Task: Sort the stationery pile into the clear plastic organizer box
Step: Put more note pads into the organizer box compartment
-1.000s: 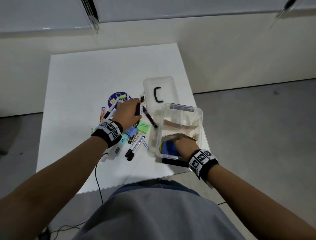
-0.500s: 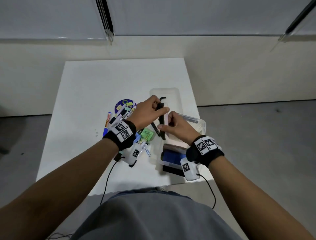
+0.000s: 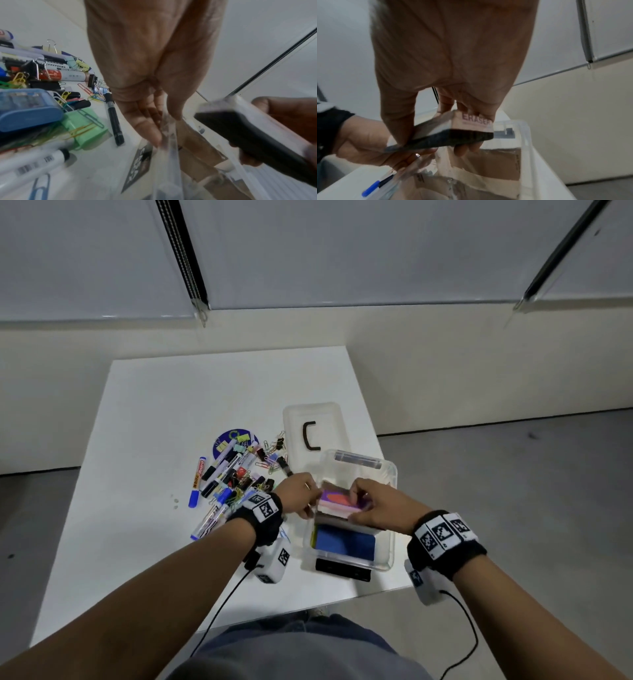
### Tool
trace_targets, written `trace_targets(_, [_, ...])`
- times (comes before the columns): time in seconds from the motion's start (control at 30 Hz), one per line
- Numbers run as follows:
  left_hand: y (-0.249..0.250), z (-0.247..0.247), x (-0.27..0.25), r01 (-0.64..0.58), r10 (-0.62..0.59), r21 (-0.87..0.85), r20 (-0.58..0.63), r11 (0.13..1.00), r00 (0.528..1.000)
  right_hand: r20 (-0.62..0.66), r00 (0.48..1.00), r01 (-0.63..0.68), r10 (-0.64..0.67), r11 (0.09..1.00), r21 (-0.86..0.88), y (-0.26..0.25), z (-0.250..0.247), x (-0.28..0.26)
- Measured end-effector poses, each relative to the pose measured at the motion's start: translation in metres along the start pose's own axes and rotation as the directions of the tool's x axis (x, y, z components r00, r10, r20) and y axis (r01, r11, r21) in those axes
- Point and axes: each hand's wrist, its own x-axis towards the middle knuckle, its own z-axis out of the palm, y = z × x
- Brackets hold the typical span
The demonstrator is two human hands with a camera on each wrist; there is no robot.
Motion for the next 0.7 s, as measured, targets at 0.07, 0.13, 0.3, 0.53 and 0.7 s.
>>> trace_targets(0.07, [0.001, -0.004, 0.002, -0.004, 0.003, -0.044, -0.012, 0.999, 1.000, 0.048, 0.999, 0.022, -0.015, 0.991, -0.135, -0.004, -0.003, -0.005])
trace_targets(0.13, [0.002, -0.006, 0.002, -0.010, 0.009, -0.058, -0.024, 0.998, 1.000, 0.085, 0.996, 0.034, -0.009, 0.955, -0.296, -0.002, 0.002, -0.006])
trace_targets(0.3, [0.003, -0.001, 0.002, -0.012, 0.008, -0.114, -0.038, 0.993, 0.999, 0.070, 0.995, 0.098, -0.071, 0.826, -0.554, 0.010, 0.039, 0.005])
trace_targets(0.53, [-0.001, 0.003, 0.003, -0.016, 0.008, -0.138, -0.062, 0.990, 0.998, 0.134, 0.991, 0.055, 0.007, 0.891, -0.450, 0.027, 0.054, 0.019])
trace_targets(0.7, [-0.010, 0.003, -0.004, -0.001, -0.017, -0.165, -0.108, 0.986, 0.994, 0.149, 0.988, 0.108, -0.029, 0.824, -0.556, 0.030, 0.063, 0.029])
